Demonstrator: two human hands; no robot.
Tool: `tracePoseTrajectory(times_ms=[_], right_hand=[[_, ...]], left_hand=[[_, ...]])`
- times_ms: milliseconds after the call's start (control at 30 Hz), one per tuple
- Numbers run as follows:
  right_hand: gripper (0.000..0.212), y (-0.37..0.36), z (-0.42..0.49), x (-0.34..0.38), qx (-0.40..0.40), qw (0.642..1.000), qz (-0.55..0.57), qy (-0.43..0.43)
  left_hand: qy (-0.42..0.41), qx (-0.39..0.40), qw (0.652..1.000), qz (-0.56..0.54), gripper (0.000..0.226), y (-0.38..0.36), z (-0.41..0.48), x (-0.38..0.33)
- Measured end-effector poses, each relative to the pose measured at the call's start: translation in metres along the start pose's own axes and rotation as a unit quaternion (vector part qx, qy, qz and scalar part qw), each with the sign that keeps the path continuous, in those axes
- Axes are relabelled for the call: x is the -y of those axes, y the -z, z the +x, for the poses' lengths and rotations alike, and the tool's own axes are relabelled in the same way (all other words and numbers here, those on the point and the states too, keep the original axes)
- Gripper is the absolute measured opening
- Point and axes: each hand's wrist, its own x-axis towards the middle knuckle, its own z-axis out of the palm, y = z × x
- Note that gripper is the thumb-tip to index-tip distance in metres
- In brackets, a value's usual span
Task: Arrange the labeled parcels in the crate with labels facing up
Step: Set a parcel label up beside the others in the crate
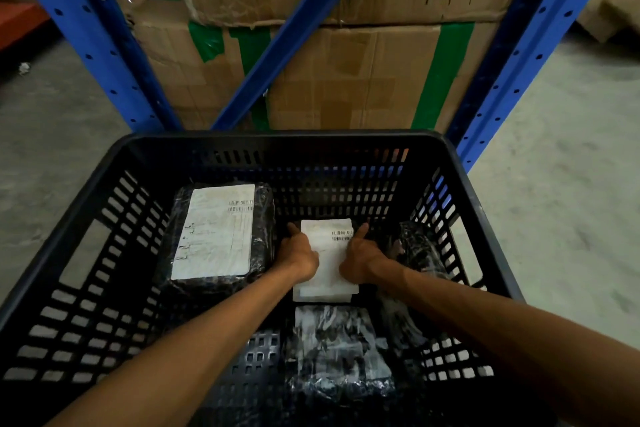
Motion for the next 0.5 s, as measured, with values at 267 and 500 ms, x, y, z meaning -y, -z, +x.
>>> tracePoseTrajectory(times_ms=[267, 500], right_hand=[[0.062, 0.033, -0.027, 0.003, 0.007, 0.985, -0.156, 0.074], [0.06, 0.063, -0.123, -0.025, -0.013, 0.948, -0.204, 0.245]], left_hand=[[-0.044, 0.058, 0.997, 0.034, 0.079, 0.015, -0.034, -0.011], [-0.234, 0.138, 0.932, 0.239, 0.076, 0.068, -0.108, 0.021]])
